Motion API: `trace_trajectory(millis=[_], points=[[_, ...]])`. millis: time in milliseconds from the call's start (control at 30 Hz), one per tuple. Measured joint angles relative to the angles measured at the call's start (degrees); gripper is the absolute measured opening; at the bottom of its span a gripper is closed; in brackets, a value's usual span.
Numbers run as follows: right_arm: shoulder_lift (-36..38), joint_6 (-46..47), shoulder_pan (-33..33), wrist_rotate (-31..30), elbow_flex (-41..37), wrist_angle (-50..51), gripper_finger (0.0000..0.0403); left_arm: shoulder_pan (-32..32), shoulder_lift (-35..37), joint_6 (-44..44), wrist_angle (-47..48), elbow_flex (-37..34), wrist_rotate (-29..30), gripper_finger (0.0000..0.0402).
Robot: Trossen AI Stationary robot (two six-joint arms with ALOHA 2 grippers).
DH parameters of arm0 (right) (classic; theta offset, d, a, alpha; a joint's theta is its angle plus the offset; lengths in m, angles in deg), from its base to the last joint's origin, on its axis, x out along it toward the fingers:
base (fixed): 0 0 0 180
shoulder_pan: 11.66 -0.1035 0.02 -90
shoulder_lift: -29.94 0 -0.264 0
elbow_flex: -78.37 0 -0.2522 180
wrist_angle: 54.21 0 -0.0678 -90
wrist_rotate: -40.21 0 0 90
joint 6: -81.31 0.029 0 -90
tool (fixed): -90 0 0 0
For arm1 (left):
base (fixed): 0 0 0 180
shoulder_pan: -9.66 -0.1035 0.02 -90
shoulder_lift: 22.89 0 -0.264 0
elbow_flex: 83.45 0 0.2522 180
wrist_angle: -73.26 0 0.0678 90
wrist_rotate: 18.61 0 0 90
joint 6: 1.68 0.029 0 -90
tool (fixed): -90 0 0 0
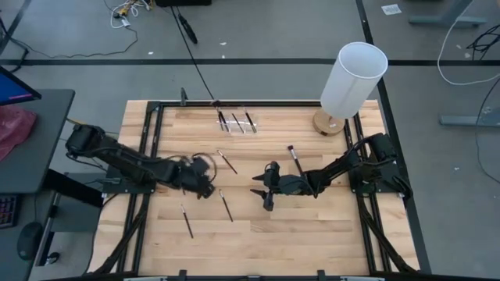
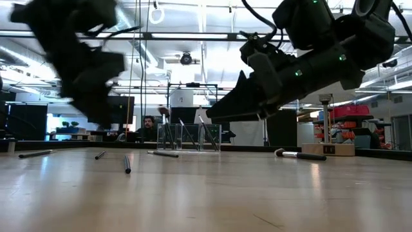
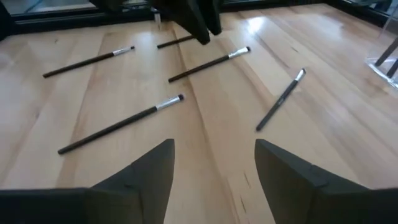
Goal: Put items in baskets/containers
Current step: Put the black eyeshadow brush into the transparent organizer
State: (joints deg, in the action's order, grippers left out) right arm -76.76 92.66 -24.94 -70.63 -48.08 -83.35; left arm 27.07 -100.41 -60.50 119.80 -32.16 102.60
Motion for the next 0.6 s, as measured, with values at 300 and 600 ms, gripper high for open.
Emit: trace_trajectory(millis=[300, 600], points=[[0.0, -0.08, 1.22, -0.78, 0.0, 0.2, 0.0226, 6.61, -0.04, -30.31, 9.11, -4.95, 11.12, 0.0133], [0.0, -0.08, 1.3, -0.78, 0.0, 0.18, 0.0226, 2.15, -0.04, -28.69, -16.88, -15.54, 12.68, 0.0263]])
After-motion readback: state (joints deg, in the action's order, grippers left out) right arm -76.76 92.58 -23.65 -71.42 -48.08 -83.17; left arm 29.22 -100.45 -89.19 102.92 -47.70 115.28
